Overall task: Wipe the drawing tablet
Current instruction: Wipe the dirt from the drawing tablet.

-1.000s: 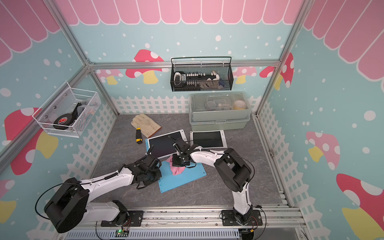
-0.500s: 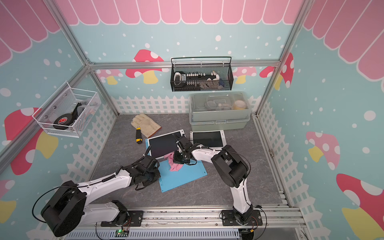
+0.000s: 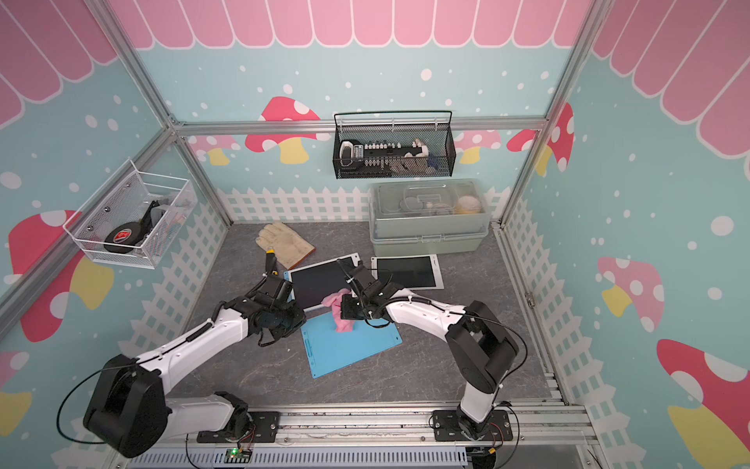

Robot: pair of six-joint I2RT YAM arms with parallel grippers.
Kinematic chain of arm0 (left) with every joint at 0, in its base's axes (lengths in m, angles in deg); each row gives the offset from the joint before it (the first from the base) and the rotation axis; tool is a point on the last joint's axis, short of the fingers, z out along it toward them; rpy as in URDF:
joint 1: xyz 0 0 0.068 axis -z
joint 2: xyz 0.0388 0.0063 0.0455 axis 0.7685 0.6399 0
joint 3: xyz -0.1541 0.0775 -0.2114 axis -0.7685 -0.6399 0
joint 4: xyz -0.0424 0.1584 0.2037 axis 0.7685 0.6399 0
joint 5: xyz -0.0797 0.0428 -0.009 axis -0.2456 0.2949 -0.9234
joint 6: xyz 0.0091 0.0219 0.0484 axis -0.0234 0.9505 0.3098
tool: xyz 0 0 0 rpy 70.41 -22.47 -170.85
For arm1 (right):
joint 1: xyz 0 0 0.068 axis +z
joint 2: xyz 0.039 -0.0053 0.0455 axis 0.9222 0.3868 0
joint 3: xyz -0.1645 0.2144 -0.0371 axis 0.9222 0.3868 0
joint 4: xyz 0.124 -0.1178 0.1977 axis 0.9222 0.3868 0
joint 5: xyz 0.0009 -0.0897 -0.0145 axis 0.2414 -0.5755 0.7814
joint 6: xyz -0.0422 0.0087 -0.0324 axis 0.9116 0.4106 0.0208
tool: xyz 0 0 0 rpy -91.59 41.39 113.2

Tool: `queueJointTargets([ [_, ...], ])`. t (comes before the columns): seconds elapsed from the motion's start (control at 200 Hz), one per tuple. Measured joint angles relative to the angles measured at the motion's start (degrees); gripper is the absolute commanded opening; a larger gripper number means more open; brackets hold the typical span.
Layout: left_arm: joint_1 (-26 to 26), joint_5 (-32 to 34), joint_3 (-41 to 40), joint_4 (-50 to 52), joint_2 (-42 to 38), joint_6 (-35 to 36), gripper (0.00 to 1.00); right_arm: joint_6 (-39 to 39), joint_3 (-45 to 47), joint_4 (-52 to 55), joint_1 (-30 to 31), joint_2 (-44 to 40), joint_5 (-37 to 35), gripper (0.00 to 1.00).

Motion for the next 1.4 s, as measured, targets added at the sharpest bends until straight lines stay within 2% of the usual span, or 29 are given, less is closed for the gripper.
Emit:
queueJointTargets([
  [0.165, -1.0, -1.6, 3.4, 1.1, 9.4, 2.2, 0.3, -1.0, 2.9, 0.3, 0.0, -0.8, -2.4, 0.0],
  [0.465, -1.6, -1.5, 4.3, 2.0, 15.3, 6.5, 0.29, -3.5, 3.0, -0.2, 7.7, 3.4, -3.4, 0.0],
  [0.68, -1.7, -1.4, 4.6, 1.9, 15.9, 7.5, 0.25, -6.1, 0.2, -1.6, 10.9, 8.0, -2.7, 0.0],
  [0.835, -1.9, -1.5, 3.7, 1.1, 15.2, 7.5, 0.23, -7.5, -5.3, -4.3, 15.6, 12.9, -0.8, 0.0],
  [0.946, -1.9, -1.5, 3.5, 1.0, 15.1, 7.7, 0.23, -9.6, -5.5, -7.0, 18.3, 14.0, 0.0, 0.0],
  [1.091, -1.9, -1.6, 3.5, 0.6, 15.1, 8.2, 0.22, -11.0, 1.1, -9.3, 16.3, 11.5, -0.1, 0.0],
  [1.216, -1.9, -2.1, 3.4, -0.5, 15.2, 8.6, 0.21, -11.5, 9.0, -7.3, 12.0, 4.4, -1.3, 0.0],
  [1.321, -1.9, -2.3, 3.4, -0.7, 15.2, 8.7, 0.21, -10.8, 9.4, -2.9, 10.5, 0.5, -3.8, 0.0],
  [1.401, -1.9, -2.3, 3.4, -0.7, 15.2, 8.9, 0.21, -10.4, 8.0, -1.1, 12.1, 0.2, -4.6, 0.0],
])
